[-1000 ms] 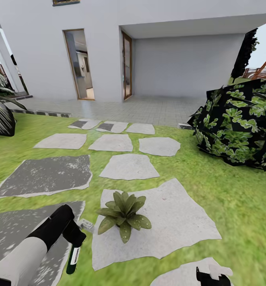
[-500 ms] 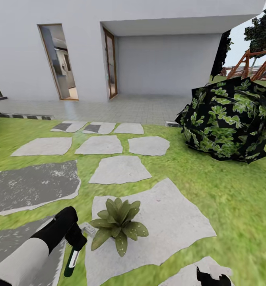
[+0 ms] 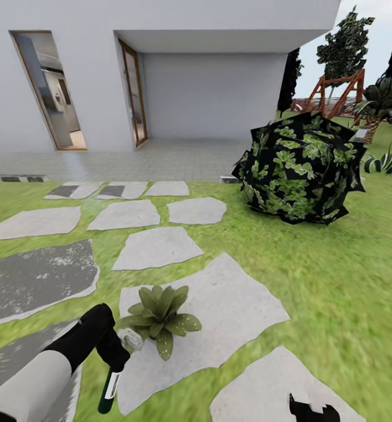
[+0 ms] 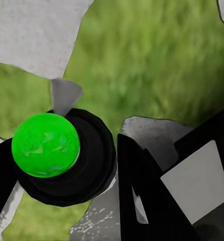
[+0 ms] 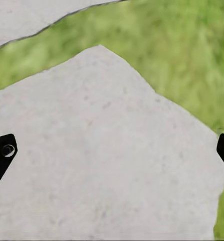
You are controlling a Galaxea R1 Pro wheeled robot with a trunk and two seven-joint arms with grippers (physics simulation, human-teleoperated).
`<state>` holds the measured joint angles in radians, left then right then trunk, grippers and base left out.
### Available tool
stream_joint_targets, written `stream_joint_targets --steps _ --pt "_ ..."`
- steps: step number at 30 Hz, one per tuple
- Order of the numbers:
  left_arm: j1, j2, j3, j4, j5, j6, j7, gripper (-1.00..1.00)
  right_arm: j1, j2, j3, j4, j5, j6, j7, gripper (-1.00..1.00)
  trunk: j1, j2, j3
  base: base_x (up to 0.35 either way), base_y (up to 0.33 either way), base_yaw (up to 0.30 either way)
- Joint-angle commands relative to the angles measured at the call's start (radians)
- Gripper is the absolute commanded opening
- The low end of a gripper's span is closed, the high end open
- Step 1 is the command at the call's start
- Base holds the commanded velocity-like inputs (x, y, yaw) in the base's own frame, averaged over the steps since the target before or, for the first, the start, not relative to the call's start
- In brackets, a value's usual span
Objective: Pick up the pesticide atomizer in the garden and spray insectifuge to fully cover both potted plants in the garden.
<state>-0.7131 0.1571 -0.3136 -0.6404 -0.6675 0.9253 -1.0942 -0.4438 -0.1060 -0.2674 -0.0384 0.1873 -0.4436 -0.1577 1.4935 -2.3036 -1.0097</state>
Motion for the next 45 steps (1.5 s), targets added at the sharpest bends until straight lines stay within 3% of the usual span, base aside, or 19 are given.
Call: stream_joint_targets --steps 1,9,12,14,18,37,45 --pt "0.000 0.002 -0.002 -0.002 -0.009 0.005 -0.010 -1.00 -0.001 0.000 -0.006 0.002 0.011 -0.003 -0.005 1.00 -0.001 0.000 -0.001 -0.328 0.099 -0.267" --pt "-0.006 0.008 -0.002 -0.002 -0.010 0.006 -0.010 -1.00 -0.001 0.001 -0.004 0.002 0.011 -0.003 -0.005 1.00 -0.001 0.000 -0.001 -0.188 0.224 -0.173" --pt "-0.011 0.044 -0.002 -0.002 -0.011 0.012 -0.007 -1.00 -0.001 -0.004 -0.003 0.007 0.015 -0.003 -0.001 1.00 -0.001 0.000 -0.001 0.077 0.251 -0.005" --pt "-0.014 0.081 -0.002 -0.002 -0.011 0.015 -0.005 -1.00 -0.001 -0.004 -0.003 0.008 0.016 -0.003 0.000 1.00 -0.001 0.000 -0.001 0.010 0.028 0.000" --pt "-0.047 0.108 -0.005 0.000 -0.010 0.016 -0.008 -1.00 -0.001 -0.005 -0.002 0.009 0.016 -0.003 0.000 1.00 -0.001 0.000 -0.001 0.002 0.005 0.000" --pt "-0.040 0.104 -0.014 0.001 -0.010 0.013 -0.006 -1.00 -0.001 -0.001 -0.003 0.007 0.015 -0.003 -0.002 1.00 -0.001 0.000 -0.004 0.096 0.061 -0.020" --pt "-0.043 0.102 -0.006 -0.004 -0.010 0.014 -0.005 -1.00 -0.001 -0.007 -0.005 0.003 0.012 -0.003 -0.005 1.00 0.030 -0.056 -0.037 0.000 0.000 -0.002"
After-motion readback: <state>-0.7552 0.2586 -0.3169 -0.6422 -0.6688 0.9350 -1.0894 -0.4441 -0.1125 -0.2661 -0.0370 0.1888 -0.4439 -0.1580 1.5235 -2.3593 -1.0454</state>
